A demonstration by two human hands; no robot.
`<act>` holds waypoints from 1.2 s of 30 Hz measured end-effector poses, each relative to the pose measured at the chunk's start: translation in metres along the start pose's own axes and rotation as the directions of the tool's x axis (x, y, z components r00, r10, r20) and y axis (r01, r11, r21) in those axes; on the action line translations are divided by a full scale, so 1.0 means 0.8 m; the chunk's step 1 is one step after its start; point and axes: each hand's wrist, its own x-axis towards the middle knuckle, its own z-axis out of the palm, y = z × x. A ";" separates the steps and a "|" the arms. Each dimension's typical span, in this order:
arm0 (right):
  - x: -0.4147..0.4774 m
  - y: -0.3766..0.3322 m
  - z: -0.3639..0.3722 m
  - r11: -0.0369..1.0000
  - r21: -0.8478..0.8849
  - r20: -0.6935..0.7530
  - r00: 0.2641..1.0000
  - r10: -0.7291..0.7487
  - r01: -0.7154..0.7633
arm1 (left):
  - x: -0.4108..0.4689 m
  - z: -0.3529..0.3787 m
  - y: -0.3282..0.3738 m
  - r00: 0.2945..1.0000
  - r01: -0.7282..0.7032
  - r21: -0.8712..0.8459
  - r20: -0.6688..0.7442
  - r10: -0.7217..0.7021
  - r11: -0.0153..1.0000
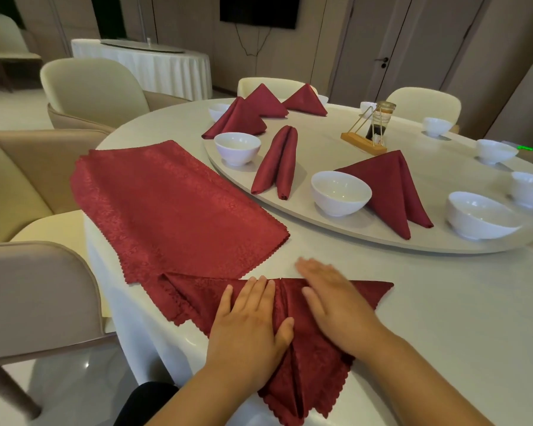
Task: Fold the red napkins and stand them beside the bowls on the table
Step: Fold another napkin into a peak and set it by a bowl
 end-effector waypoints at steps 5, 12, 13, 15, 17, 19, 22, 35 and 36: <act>0.010 -0.013 0.019 0.998 0.023 0.088 0.994 -0.066 0.064 | 0.001 -0.002 0.000 0.999 0.033 -0.042 0.042 -0.031 0.999; 0.010 -0.015 0.019 0.997 -0.022 0.111 0.992 -0.065 0.067 | 0.001 -0.001 -0.010 0.987 0.068 0.026 0.141 -0.071 0.997; 0.010 -0.014 0.020 0.997 -0.020 0.108 0.992 -0.065 0.068 | 0.000 -0.003 -0.017 0.983 0.081 0.028 0.161 -0.084 0.996; 0.011 -0.013 0.021 0.998 -0.017 0.111 0.992 -0.064 0.066 | -0.001 -0.011 -0.040 0.973 0.102 0.048 0.201 -0.110 0.994; 0.010 -0.012 0.022 0.997 -0.019 0.118 0.991 -0.067 0.069 | -0.008 -0.022 -0.068 0.957 0.121 0.080 0.256 -0.138 0.989; 0.011 -0.010 0.023 0.997 -0.020 0.116 0.990 -0.077 0.079 | -0.019 -0.029 -0.095 0.942 0.159 0.100 0.281 -0.181 0.982; 0.012 -0.007 0.026 0.995 -0.014 0.093 0.991 -0.098 0.100 | -0.035 -0.036 -0.122 0.911 0.220 0.094 0.336 -0.239 0.971; 0.007 0.017 -0.020 0.980 0.150 0.005 0.991 0.132 -0.132 | 0.057 -0.075 -0.107 0.963 0.157 -0.502 0.267 -0.020 0.851; 0.007 0.016 -0.025 0.984 0.133 0.050 0.992 0.114 -0.120 | 0.065 -0.071 -0.101 0.929 0.137 -0.479 0.365 0.055 0.867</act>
